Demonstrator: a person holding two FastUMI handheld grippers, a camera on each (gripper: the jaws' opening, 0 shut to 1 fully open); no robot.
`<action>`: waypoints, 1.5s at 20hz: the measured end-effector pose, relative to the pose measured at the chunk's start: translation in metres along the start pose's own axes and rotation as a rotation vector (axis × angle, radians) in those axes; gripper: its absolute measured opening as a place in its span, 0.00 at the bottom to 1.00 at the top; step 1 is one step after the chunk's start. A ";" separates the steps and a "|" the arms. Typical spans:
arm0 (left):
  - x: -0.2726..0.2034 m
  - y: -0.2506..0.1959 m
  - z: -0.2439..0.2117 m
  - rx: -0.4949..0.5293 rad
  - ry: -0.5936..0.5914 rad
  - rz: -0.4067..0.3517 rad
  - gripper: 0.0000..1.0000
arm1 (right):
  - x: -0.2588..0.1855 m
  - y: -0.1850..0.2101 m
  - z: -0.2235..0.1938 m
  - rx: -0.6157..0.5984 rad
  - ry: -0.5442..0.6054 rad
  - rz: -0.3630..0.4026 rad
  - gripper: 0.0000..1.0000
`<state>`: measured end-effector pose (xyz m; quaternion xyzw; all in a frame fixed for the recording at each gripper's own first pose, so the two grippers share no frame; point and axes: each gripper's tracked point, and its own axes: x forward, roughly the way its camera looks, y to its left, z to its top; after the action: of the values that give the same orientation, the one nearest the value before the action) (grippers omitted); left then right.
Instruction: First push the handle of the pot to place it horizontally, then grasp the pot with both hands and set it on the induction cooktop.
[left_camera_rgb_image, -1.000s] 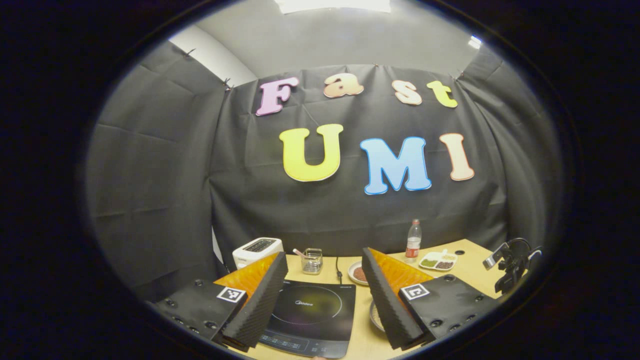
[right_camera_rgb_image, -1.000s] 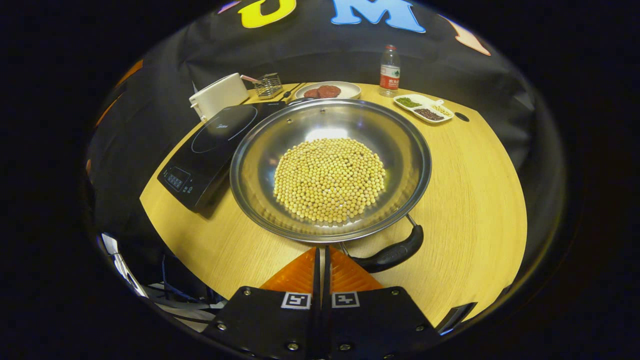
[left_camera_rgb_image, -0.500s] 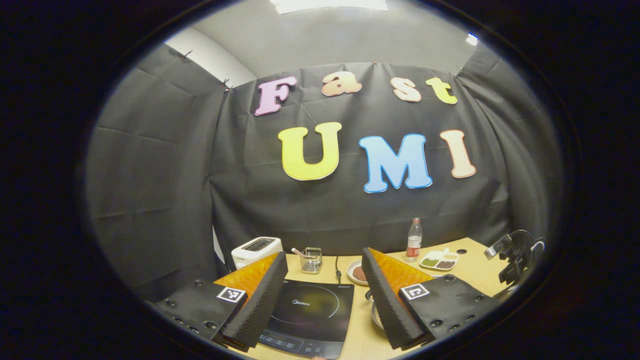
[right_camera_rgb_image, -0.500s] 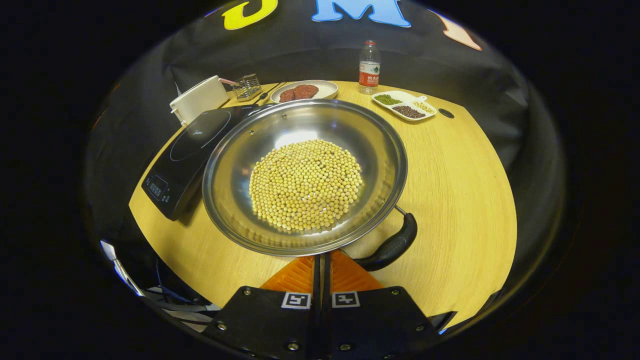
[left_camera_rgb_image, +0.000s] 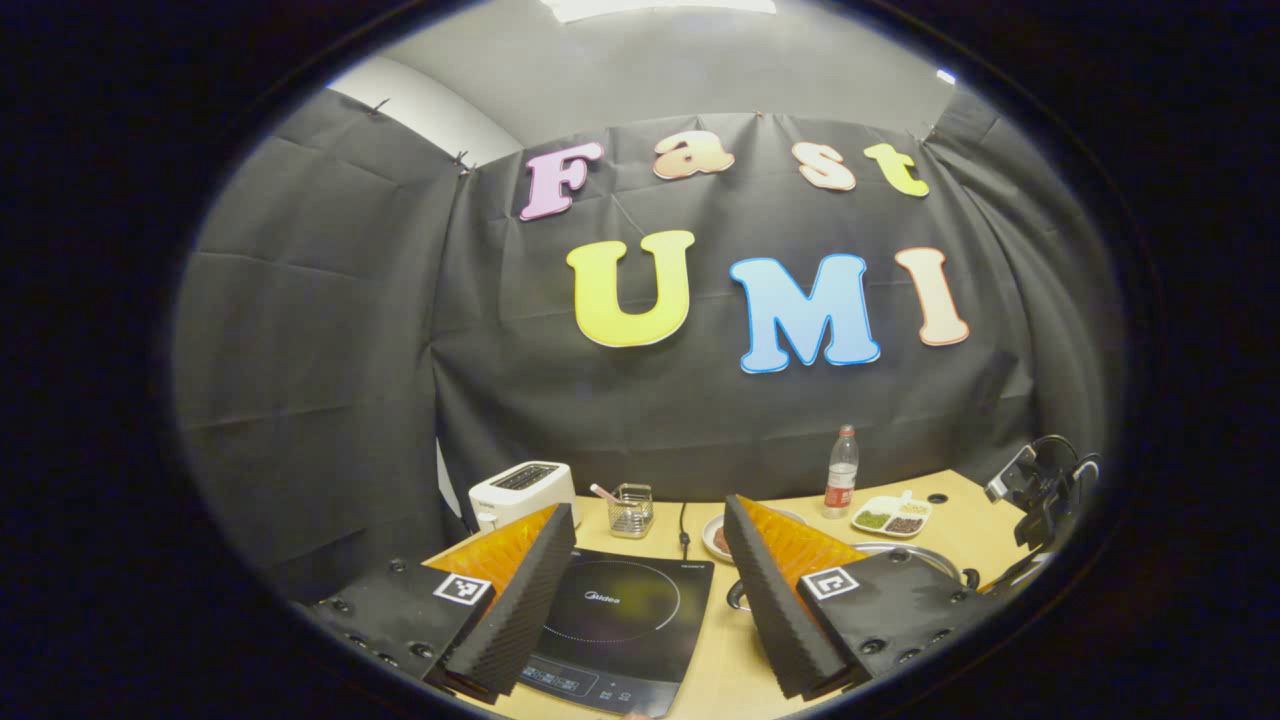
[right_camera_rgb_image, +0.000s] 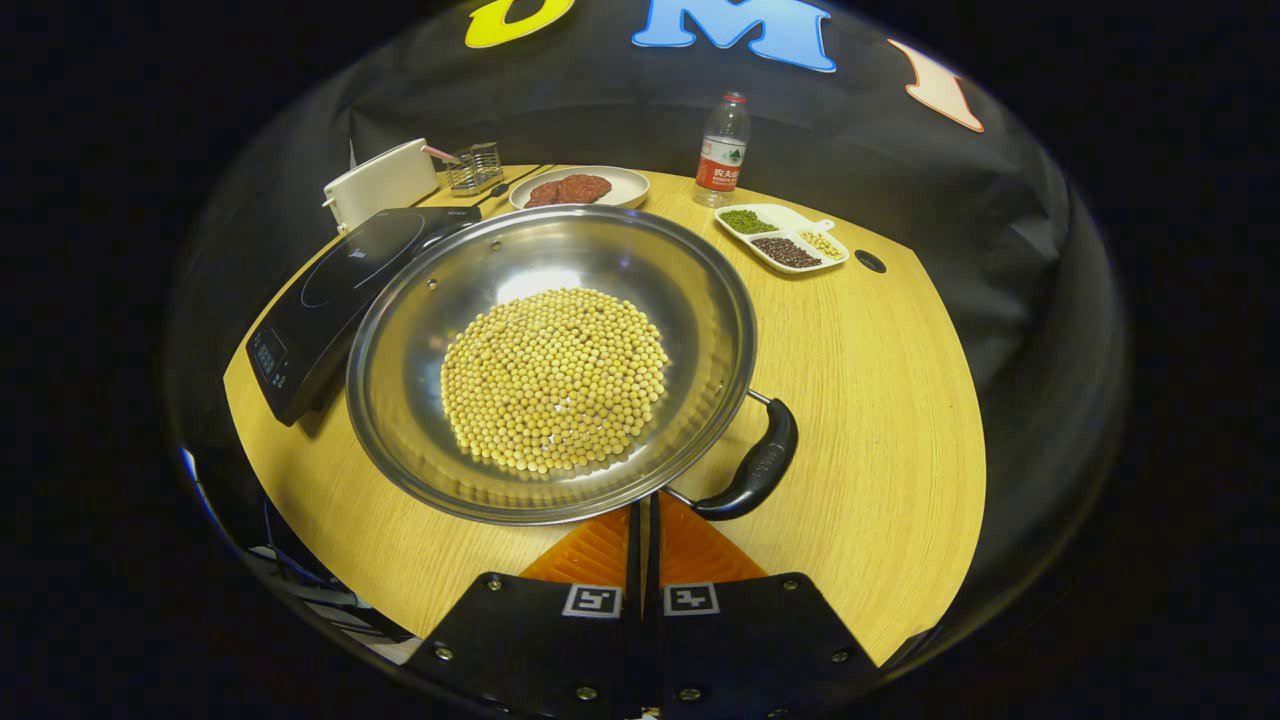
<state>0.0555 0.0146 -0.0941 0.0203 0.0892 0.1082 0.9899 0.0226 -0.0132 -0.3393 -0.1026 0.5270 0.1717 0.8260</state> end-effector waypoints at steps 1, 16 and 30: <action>-0.001 -0.002 -0.002 -0.001 0.003 0.005 1.00 | 0.002 -0.005 0.004 0.001 -0.004 -0.003 0.01; 0.006 -0.041 -0.031 0.041 0.048 0.069 1.00 | 0.001 -0.057 0.052 0.087 -0.205 -0.030 0.01; 0.088 -0.089 -0.128 -0.004 0.263 -0.194 0.98 | -0.020 -0.060 0.089 0.246 -0.420 -0.070 1.00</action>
<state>0.1354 -0.0505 -0.2404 -0.0048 0.2192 0.0140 0.9756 0.1121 -0.0405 -0.2843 0.0186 0.3569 0.0950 0.9291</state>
